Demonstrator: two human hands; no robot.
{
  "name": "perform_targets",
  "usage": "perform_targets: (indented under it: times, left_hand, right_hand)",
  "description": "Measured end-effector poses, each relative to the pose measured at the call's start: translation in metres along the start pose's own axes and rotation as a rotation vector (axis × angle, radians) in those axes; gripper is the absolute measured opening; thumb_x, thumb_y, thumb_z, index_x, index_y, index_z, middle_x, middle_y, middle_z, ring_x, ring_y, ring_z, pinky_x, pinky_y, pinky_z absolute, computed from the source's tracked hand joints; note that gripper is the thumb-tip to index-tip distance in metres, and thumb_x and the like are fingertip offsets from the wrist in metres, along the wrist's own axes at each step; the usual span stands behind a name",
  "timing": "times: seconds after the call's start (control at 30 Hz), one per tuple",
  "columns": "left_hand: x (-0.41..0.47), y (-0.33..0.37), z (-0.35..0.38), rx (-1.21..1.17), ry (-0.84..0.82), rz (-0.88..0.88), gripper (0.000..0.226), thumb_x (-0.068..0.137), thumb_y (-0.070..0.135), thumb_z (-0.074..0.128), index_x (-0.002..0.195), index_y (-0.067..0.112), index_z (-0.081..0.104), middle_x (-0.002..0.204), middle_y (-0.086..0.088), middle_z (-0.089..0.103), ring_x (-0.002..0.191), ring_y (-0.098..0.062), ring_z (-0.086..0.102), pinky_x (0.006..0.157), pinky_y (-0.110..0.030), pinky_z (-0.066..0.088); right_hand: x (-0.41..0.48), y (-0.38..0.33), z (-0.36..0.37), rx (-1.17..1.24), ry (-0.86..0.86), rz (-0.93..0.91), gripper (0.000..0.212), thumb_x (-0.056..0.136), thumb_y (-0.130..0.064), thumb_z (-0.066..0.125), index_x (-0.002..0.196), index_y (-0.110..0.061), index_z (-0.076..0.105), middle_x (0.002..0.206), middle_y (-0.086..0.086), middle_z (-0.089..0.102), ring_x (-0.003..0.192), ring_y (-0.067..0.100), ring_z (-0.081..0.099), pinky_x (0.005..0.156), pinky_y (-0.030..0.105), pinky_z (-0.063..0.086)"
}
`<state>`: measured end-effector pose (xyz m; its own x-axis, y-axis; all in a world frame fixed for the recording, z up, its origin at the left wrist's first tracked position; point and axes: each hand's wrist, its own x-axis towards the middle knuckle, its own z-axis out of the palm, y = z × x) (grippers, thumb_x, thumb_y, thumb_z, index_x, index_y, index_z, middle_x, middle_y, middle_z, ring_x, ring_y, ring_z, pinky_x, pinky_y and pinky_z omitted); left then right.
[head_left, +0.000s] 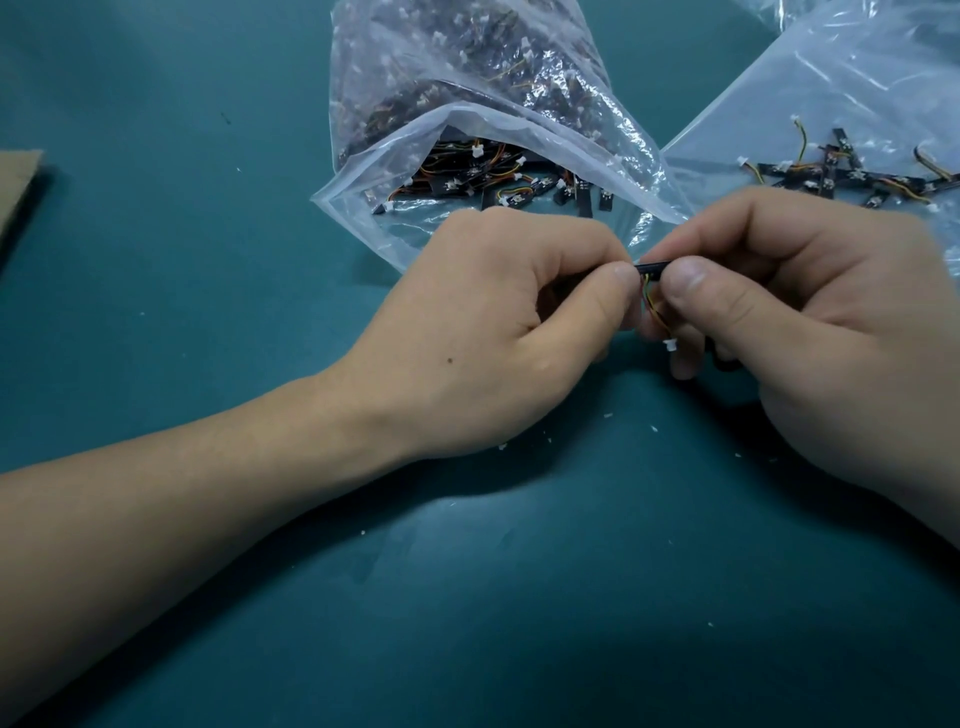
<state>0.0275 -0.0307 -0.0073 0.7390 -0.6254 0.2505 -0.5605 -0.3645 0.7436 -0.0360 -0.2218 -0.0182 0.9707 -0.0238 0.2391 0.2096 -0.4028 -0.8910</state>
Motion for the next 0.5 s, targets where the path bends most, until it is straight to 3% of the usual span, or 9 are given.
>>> perform_targets:
  times: [0.1, 0.27, 0.5]
  left_hand:
    - [0.0006, 0.0002, -0.0007, -0.018, 0.001, -0.001, 0.028, 0.1, 0.016, 0.055, 0.078, 0.019, 0.072, 0.066, 0.002, 0.069, 0.067, -0.019, 0.065, 0.069, -0.038, 0.049]
    - [0.0013, 0.0004, -0.0013, -0.112, -0.009, -0.035, 0.028, 0.098, 0.018, 0.054, 0.078, 0.02, 0.072, 0.067, 0.003, 0.071, 0.069, -0.018, 0.067, 0.069, -0.038, 0.052]
    - [0.0014, -0.0004, 0.0005, -0.092, 0.003, -0.026, 0.027, 0.099, 0.015, 0.054, 0.079, 0.016, 0.072, 0.067, 0.001, 0.07, 0.068, -0.021, 0.066, 0.068, -0.038, 0.05]
  right_hand:
    - [0.0002, -0.0012, 0.0013, 0.038, -0.018, 0.013, 0.021, 0.095, -0.036, 0.058, 0.105, -0.021, 0.071, 0.082, 0.002, 0.075, 0.059, 0.014, 0.066, 0.057, 0.012, 0.047]
    - [0.0008, 0.0005, -0.0008, -0.079, -0.038, -0.013, 0.027, 0.099, -0.035, 0.054, 0.085, -0.017, 0.069, 0.076, 0.005, 0.072, 0.061, 0.02, 0.066, 0.059, 0.019, 0.044]
    - [0.0007, 0.0005, -0.0016, -0.034, -0.049, -0.03, 0.026, 0.1, -0.032, 0.053, 0.085, -0.015, 0.068, 0.077, 0.004, 0.072, 0.06, 0.019, 0.065, 0.059, 0.015, 0.044]
